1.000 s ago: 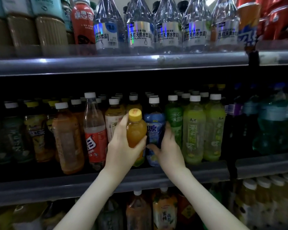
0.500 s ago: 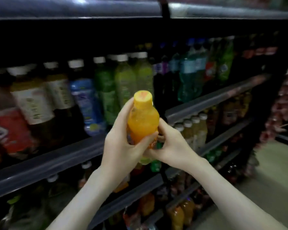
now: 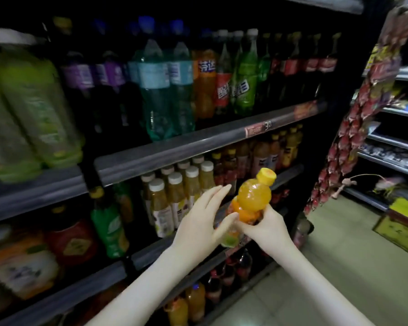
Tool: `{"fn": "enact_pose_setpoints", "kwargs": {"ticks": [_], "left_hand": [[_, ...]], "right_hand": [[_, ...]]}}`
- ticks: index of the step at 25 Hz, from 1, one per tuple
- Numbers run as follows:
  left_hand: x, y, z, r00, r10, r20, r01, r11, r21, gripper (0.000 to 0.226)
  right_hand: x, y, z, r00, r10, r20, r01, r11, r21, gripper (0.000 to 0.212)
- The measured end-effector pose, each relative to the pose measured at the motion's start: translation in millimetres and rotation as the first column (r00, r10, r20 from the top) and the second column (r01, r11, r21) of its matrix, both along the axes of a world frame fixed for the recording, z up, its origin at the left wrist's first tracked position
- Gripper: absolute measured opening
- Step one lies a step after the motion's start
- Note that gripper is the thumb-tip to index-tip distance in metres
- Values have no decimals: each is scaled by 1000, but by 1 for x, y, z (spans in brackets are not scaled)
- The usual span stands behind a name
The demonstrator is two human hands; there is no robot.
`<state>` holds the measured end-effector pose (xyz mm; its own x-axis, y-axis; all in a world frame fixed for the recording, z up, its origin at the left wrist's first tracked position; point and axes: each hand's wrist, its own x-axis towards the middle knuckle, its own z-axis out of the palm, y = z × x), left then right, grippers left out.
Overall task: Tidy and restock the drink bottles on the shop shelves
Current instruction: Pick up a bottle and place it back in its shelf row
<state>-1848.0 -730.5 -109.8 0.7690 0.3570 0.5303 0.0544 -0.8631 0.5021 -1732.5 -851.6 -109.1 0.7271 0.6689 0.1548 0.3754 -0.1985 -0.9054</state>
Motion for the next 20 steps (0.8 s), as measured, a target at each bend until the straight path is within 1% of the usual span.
{"fn": "enact_pose_setpoints", "kwargs": {"ticks": [2,4,8,10,11,13,15,17,20], "left_hand": [[30,15,-30,990,121,-71,-118,992,42,55],[61,36,-54,971,202,-130,-191,977,99,54],[131,66,-78,930,304,-209,-253,938,237,56],[164,73,-83,922,314,-228,-238,922,306,61],[179,79,-86,920,323,-223,-226,901,370,65],[209,93,-92,886,399,-235,-238,828,507,76],[230,106,-98,842,483,-238,-264,755,600,86],[247,112,-108,805,547,-227,-295,702,648,93],[266,113,-121,735,653,-186,-363,609,705,103]], "right_hand": [[47,7,-17,997,-78,-20,78,997,12,41],[91,22,-33,990,-125,-59,127,991,32,48],[165,54,-55,975,-195,-103,201,978,48,61],[193,63,-60,972,-215,-93,220,974,56,69],[208,67,-62,974,-210,-88,216,975,59,72],[237,77,-67,979,-171,-115,180,981,74,75],[258,91,-77,985,-119,-125,128,989,67,76],[276,109,-91,992,-50,-114,54,998,26,74],[302,145,-106,992,110,-70,-112,993,-39,67]]}}
